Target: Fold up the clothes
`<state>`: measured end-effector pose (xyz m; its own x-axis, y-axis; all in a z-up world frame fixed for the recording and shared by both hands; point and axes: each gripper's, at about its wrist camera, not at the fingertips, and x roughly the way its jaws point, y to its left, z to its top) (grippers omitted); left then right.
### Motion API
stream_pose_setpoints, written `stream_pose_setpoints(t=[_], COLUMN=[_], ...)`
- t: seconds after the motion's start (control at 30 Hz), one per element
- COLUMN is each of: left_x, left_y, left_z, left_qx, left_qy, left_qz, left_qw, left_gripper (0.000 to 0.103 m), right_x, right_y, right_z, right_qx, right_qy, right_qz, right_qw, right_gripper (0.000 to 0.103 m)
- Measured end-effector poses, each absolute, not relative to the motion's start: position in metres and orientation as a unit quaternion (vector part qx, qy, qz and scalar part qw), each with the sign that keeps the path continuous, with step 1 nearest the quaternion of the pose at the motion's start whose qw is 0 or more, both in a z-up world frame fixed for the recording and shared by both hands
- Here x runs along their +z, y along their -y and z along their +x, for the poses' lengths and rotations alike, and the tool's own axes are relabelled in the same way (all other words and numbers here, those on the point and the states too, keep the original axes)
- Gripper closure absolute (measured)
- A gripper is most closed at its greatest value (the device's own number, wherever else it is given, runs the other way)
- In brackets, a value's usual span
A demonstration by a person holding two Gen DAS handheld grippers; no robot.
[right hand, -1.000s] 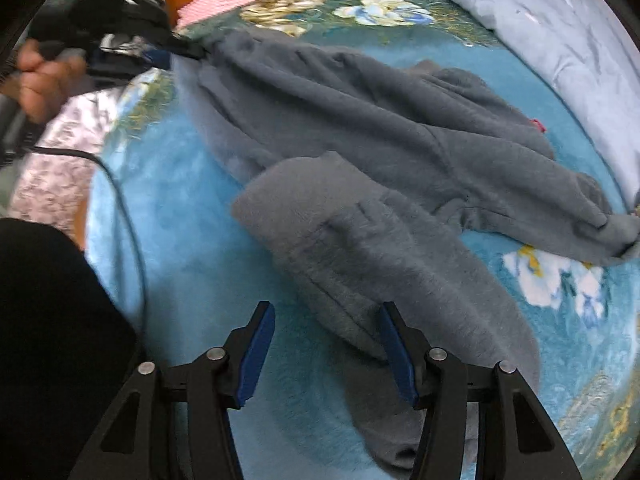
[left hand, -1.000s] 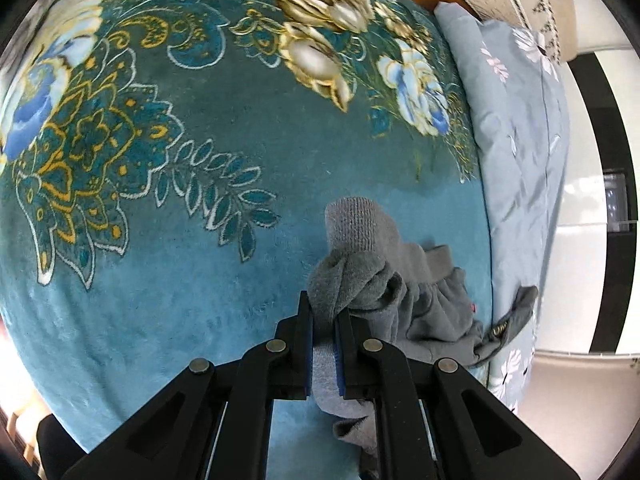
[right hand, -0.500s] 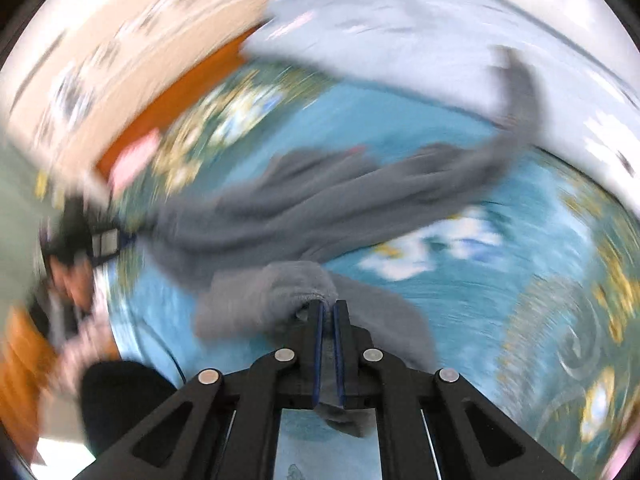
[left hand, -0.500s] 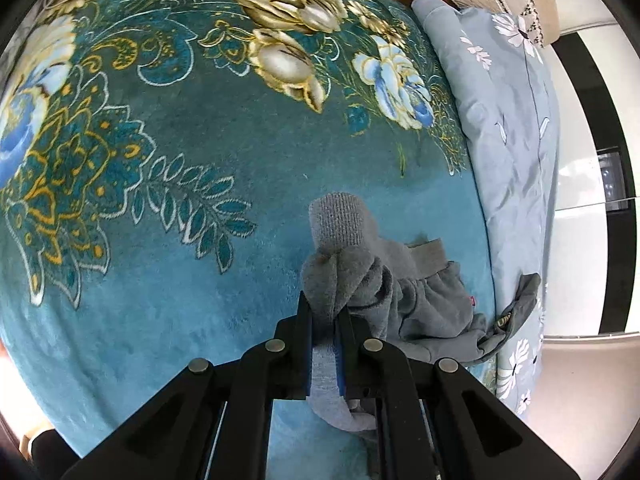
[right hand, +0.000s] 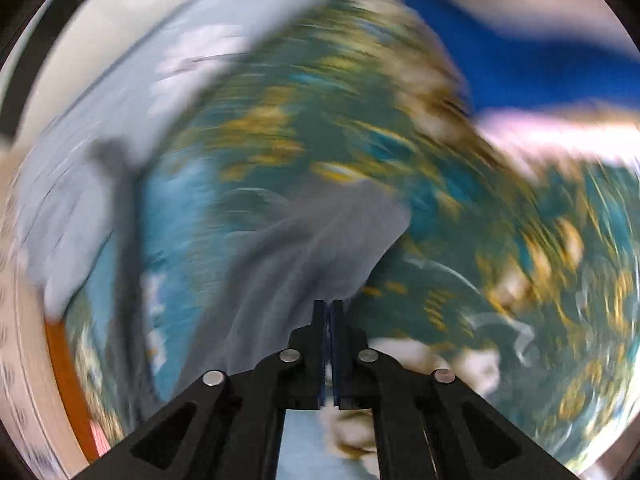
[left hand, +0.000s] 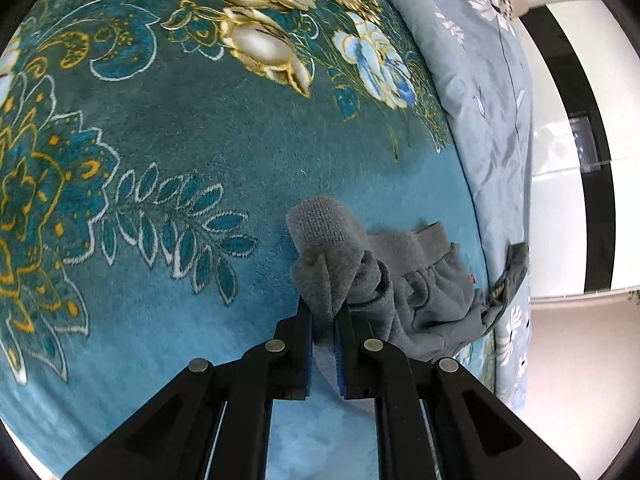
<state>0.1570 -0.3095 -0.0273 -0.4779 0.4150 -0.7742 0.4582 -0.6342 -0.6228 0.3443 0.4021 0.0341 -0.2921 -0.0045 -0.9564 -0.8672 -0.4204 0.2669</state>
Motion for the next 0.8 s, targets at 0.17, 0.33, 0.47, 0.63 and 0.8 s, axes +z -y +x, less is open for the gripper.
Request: stream_pose_setpoints(t=[0.17, 0.33, 0.47, 0.63, 0.8], left_x=[-0.033, -0.042, -0.052, -0.053, -0.051], left_y=[0.314, 0.317, 0.323, 0.323, 0.320], left_z=[0.159, 0.158, 0.156, 0.153, 0.150], left_qx=[-0.754, -0.756, -0.746, -0.739, -0.731], left_qy=[-0.419, -0.419, -0.434, -0.432, -0.424], left_qz=[0.506, 0.502, 0.505, 0.518, 0.535], left_qw=[-0.006, -0.019, -0.021, -0.018, -0.002], left_gripper=[0.094, 0.094, 0.094, 0.094, 0.094], right_x=[0.015, 0.033, 0.041, 0.035, 0.028], right_y=[-0.404, -0.390, -0.385, -0.391, -0.396], right_z=[0.369, 0.347, 0.336, 0.347, 0.359], right_qx=[0.641, 0.667, 0.682, 0.686, 0.688], right_qy=[-0.432, -0.398, -0.392, -0.429, -0.464], right_qz=[-0.513, -0.521, -0.515, -0.495, -0.473], right_qw=[0.374, 0.355, 0.341, 0.318, 0.295], right_gripper=[0.103, 0.103, 0.103, 0.100, 0.099])
